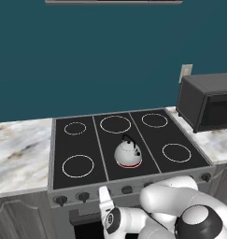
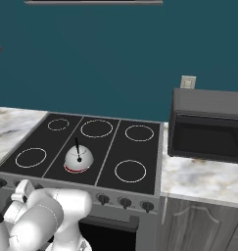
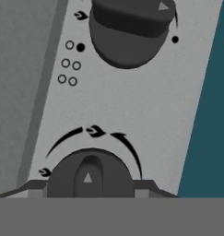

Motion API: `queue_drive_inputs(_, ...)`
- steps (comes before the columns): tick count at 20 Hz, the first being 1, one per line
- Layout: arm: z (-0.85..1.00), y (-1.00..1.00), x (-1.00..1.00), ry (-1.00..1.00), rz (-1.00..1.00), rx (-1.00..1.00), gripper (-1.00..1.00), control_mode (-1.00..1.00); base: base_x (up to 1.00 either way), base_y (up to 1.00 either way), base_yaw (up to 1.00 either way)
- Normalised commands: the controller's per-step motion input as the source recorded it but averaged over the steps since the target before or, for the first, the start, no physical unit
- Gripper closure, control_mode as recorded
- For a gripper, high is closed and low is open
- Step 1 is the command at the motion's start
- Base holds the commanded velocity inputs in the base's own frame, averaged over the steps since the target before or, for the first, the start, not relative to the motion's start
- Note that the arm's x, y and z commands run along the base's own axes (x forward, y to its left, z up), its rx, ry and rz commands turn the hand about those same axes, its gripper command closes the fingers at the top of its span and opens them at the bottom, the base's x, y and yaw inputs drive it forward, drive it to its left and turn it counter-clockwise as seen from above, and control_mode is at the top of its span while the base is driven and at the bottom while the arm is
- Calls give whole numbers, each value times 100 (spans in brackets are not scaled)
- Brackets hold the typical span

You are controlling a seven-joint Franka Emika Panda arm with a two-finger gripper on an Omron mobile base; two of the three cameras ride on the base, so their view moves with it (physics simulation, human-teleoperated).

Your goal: Lower the heat of the kettle.

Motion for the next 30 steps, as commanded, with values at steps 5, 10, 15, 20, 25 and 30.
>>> queue_drive_inputs(5, 0, 0, 0, -2, 0, 41, 100, -100, 0, 0, 0)
queue_drive_inputs(10, 0, 0, 0, 3, 0, 55, 100, -100, 0, 0, 0)
queue_drive_inputs(15, 0, 0, 0, 5, 0, 62, 100, -100, 0, 0, 0)
queue_drive_inputs(20, 0, -2, 0, 0, 0, 65, 100, -100, 0, 0, 0)
queue_drive_inputs(25, 4, 0, 0, 7, 0, 63, 100, -100, 0, 0, 0)
queue_drive_inputs(30, 16, 0, 2, 13, 0, 60, 100, -100, 0, 0, 0)
